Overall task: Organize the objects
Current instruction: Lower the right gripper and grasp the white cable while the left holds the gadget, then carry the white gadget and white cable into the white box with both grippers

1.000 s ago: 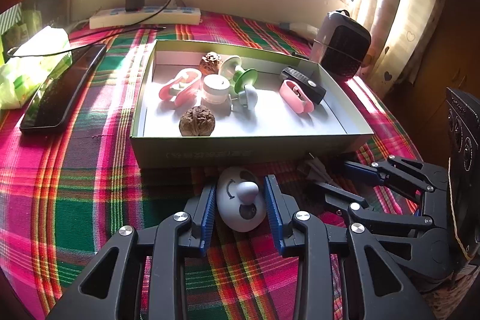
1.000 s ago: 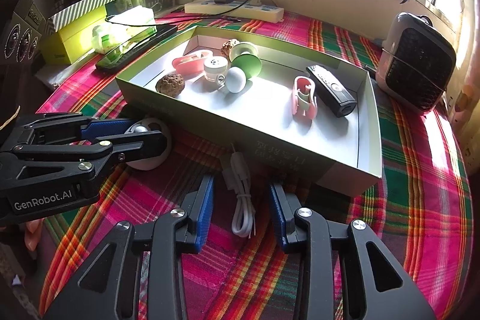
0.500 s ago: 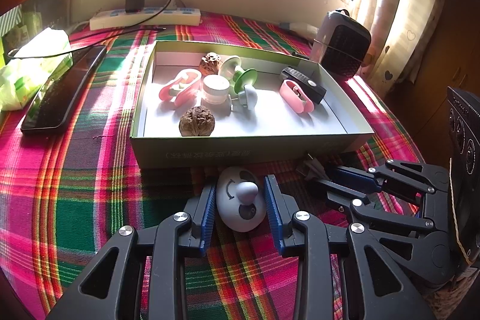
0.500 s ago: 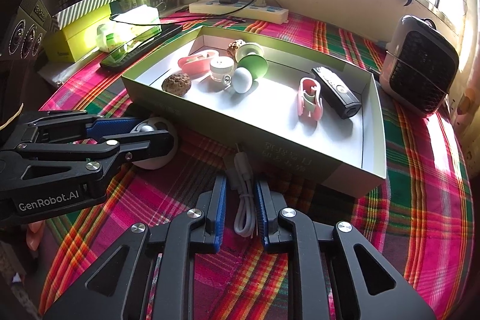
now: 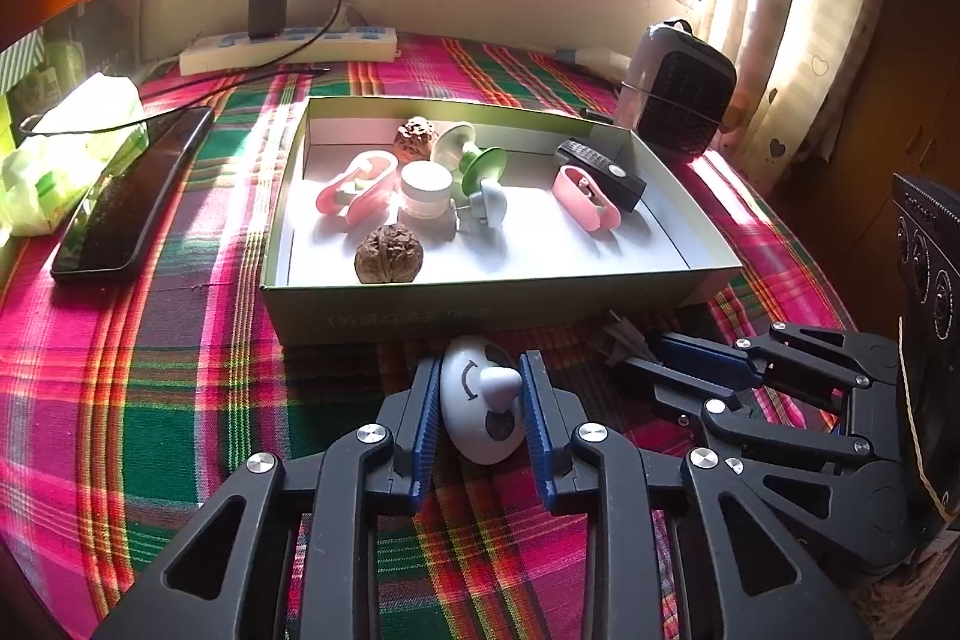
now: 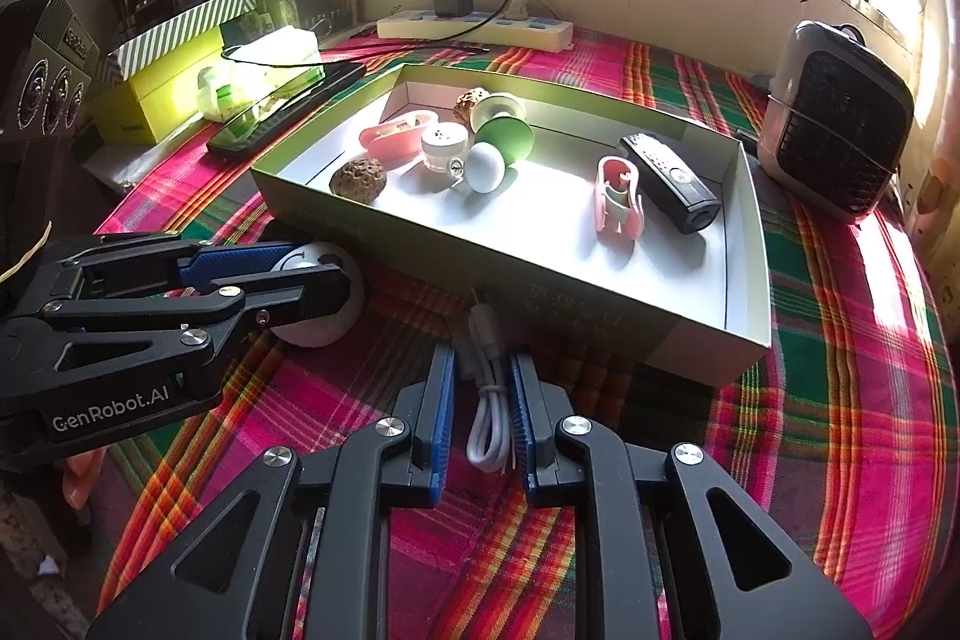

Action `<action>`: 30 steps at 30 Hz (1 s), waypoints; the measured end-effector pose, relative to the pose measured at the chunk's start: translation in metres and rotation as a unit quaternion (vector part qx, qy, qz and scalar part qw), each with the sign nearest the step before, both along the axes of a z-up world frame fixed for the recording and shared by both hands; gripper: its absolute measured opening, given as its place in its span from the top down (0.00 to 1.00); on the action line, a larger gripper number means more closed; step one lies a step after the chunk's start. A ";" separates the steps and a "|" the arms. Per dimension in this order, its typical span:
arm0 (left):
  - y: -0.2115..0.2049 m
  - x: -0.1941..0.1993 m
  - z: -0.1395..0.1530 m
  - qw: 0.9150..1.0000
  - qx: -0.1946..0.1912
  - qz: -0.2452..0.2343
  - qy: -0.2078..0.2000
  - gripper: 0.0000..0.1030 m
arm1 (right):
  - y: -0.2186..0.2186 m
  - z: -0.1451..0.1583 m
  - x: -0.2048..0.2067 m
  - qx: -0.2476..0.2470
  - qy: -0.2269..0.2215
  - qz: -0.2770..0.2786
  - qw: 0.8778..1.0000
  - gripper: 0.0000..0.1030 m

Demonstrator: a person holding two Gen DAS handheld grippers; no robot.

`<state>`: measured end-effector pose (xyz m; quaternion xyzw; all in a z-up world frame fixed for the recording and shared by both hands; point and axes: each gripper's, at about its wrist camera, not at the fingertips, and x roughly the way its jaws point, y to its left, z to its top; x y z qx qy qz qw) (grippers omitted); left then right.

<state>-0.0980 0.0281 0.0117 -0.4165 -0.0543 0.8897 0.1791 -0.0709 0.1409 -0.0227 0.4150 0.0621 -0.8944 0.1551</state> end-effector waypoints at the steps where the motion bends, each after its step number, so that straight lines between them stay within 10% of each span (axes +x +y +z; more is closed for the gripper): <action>1: 0.000 0.000 0.001 1.000 -0.001 -0.001 0.001 0.76 | 0.000 0.001 0.000 -0.002 0.001 0.000 1.000 0.82; 30: 0.009 -0.012 0.042 0.998 -0.013 -0.005 0.055 0.77 | 0.016 0.046 -0.020 -0.036 0.047 -0.027 0.998 0.82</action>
